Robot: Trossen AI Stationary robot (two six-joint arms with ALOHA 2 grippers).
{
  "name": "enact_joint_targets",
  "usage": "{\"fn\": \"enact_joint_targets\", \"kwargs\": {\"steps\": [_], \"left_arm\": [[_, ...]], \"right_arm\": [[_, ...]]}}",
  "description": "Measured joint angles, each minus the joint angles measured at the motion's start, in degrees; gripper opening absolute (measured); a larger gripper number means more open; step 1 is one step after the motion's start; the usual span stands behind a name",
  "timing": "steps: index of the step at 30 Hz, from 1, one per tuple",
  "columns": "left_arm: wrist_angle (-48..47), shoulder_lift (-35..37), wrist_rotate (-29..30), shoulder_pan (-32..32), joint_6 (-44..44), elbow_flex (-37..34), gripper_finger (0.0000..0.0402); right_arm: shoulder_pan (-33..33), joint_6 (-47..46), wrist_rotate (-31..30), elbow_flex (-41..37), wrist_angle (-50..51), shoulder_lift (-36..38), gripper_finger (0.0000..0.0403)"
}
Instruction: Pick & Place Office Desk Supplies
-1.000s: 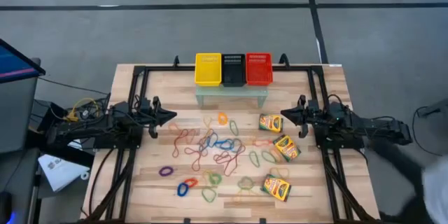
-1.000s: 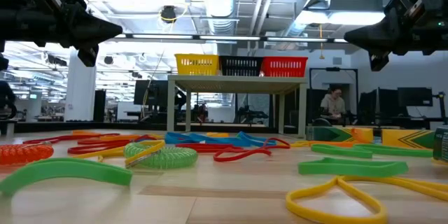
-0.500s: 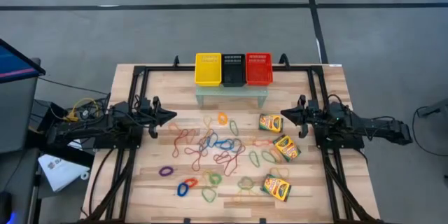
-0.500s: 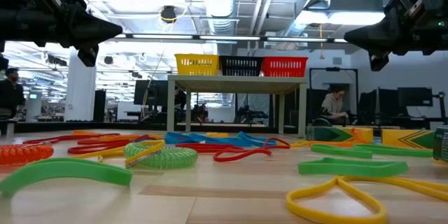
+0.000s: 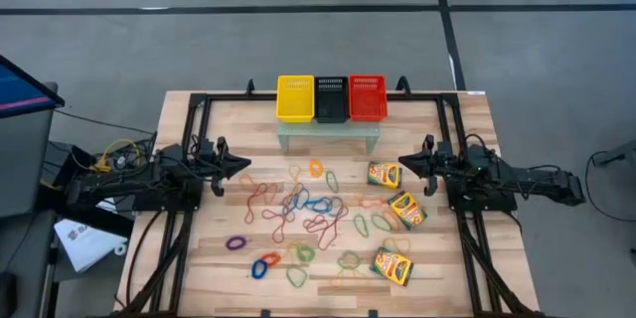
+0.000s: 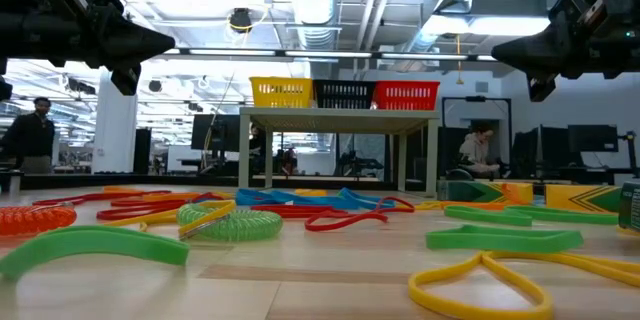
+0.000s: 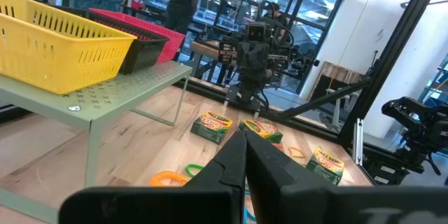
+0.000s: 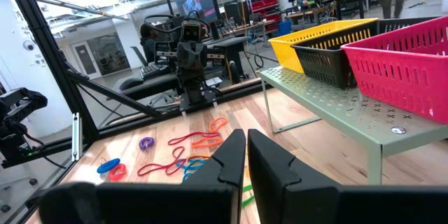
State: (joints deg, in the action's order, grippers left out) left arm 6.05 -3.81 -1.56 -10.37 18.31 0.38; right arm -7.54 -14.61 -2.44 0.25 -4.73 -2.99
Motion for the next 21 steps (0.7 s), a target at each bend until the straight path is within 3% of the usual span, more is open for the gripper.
{"fn": "enact_joint_targets", "kwargs": {"steps": [21], "left_arm": [[6.91, 0.0, 0.26, 0.0, 0.0, 0.0, 0.0]], "right_arm": [[0.01, 0.02, -0.19, 0.02, -1.46, -0.01, 0.0017]]}}
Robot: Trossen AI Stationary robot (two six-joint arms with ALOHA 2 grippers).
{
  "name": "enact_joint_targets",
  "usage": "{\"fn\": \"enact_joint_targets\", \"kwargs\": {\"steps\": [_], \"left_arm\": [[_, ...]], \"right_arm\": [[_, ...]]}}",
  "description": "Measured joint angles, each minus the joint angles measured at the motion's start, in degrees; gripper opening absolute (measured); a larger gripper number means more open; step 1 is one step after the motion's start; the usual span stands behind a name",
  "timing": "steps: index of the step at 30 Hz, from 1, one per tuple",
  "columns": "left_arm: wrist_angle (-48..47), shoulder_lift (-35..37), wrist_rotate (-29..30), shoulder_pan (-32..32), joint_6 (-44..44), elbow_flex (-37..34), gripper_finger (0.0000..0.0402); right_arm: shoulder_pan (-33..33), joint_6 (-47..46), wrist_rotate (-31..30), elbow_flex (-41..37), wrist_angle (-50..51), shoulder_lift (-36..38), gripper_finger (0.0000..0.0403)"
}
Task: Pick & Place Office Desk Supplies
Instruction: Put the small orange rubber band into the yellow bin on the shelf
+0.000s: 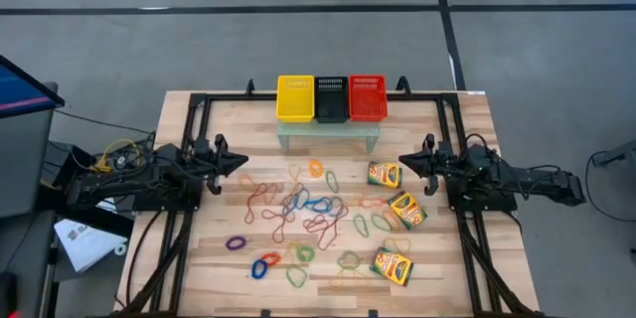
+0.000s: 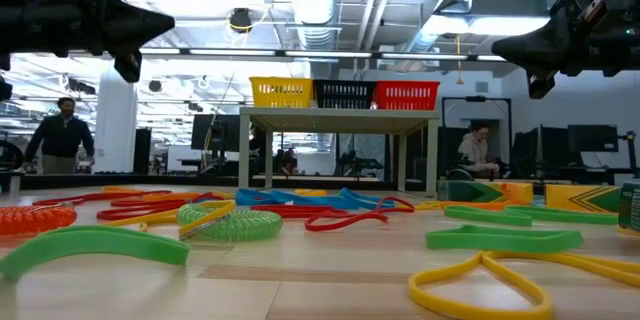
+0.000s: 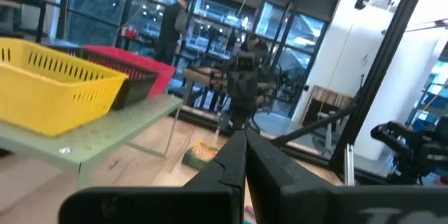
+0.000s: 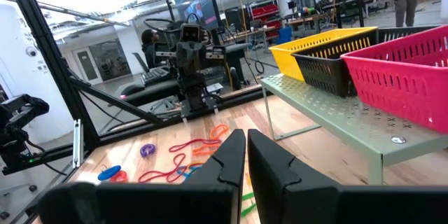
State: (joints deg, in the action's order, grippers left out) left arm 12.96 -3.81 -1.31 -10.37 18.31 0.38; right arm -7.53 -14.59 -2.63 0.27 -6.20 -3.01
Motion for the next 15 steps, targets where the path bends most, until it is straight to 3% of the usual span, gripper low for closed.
{"fn": "enact_joint_targets", "kwargs": {"steps": [4, 9, 15], "left_arm": [[5.96, 0.02, 2.98, 0.0, 0.02, 0.0, 0.0], [15.01, -0.92, 2.51, 0.0, -0.31, 1.23, 0.0], [9.65, -8.58, 2.56, 0.0, -8.23, 12.9, 0.0]], "right_arm": [[0.0, -0.02, 0.0, 0.0, 0.0, 0.0, 0.0017], [-0.02, -0.02, 0.0, 0.0, 0.0, 0.0, 0.0017], [0.0, -0.02, 0.01, 0.0, 0.02, 0.0, 0.0017]]}}
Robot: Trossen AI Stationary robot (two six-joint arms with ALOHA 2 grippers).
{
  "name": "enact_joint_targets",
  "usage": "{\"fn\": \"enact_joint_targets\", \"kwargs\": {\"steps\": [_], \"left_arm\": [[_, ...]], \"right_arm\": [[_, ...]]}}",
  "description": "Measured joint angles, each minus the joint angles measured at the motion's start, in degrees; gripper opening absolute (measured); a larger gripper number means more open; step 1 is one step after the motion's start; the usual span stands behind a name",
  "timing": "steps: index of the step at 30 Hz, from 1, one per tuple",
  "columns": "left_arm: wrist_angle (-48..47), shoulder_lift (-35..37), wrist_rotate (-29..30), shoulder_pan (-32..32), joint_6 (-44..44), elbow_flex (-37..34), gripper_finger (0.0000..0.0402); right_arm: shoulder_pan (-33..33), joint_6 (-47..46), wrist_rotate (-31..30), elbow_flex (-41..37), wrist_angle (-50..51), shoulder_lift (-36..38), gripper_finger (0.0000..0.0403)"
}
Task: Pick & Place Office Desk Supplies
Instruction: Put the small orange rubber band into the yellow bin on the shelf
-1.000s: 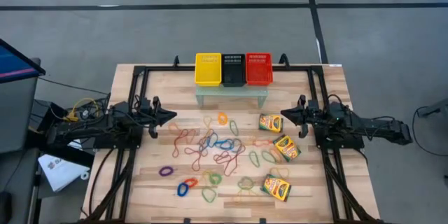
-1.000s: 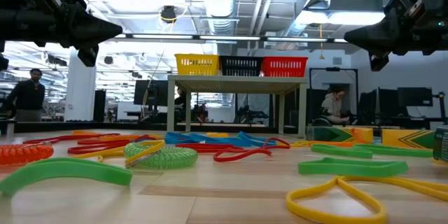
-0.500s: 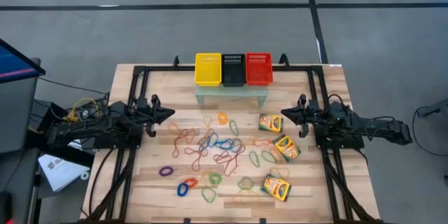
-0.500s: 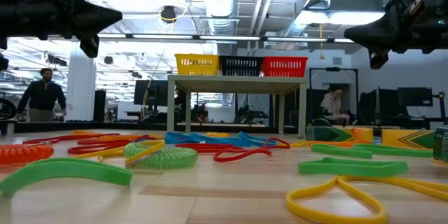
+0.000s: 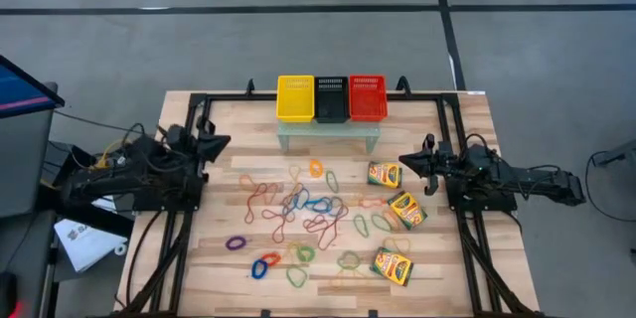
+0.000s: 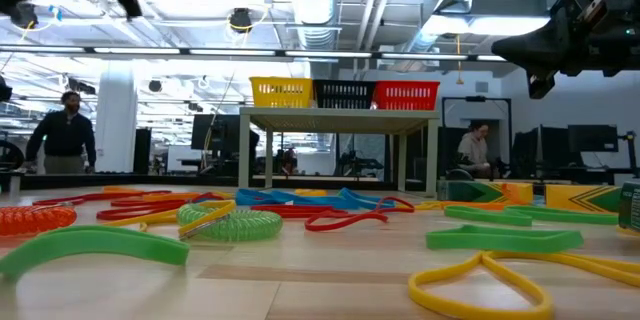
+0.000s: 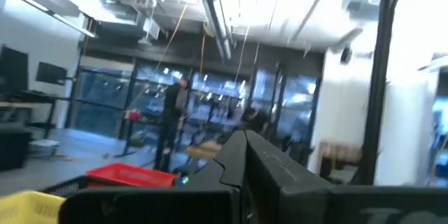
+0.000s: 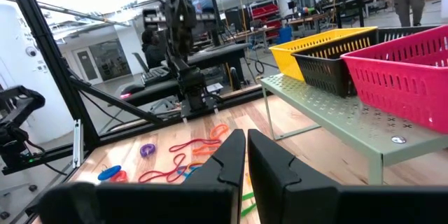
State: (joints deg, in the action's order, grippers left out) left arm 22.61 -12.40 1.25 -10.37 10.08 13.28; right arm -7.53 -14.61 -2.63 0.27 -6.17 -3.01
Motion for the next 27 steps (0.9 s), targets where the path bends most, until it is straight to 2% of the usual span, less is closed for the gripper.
{"fn": "enact_joint_targets", "kwargs": {"steps": [4, 9, 12, 16, 19, 22, 27], "left_arm": [[-13.17, -8.43, 1.02, 0.0, -2.44, 10.44, 0.0], [-42.45, -21.02, 6.36, 0.0, -2.6, 24.35, 0.0], [-54.29, -28.42, 9.35, 0.01, -1.94, 29.29, 0.0], [-58.91, -35.17, 9.5, 0.0, -1.41, 30.34, 0.0005], [-60.12, -38.88, 8.38, 0.02, -1.89, 30.4, 0.0024], [-61.8, -41.13, 8.35, 0.0, -1.89, 30.4, 0.006], [-64.8, -42.33, 7.73, 0.01, -1.2, 30.4, 0.0146]], "right_arm": [[-0.01, 0.01, 0.0, 0.0, 0.0, 0.0, 0.0017], [0.0, 0.0, 0.0, -0.02, 0.04, 0.0, 0.0017], [0.0, 0.0, 0.02, -0.01, 0.17, 0.0, 0.0017], [-0.02, 0.0, 0.02, 0.0, 0.18, 0.0, 0.0017], [0.0, 0.0, 0.02, 0.0, 0.17, 0.0, 0.0017], [-0.01, 0.0, 0.02, 0.0, 0.17, 0.0, 0.0017], [0.0, 0.0, 0.02, 0.0, 0.17, 0.0, 0.0017]]}}
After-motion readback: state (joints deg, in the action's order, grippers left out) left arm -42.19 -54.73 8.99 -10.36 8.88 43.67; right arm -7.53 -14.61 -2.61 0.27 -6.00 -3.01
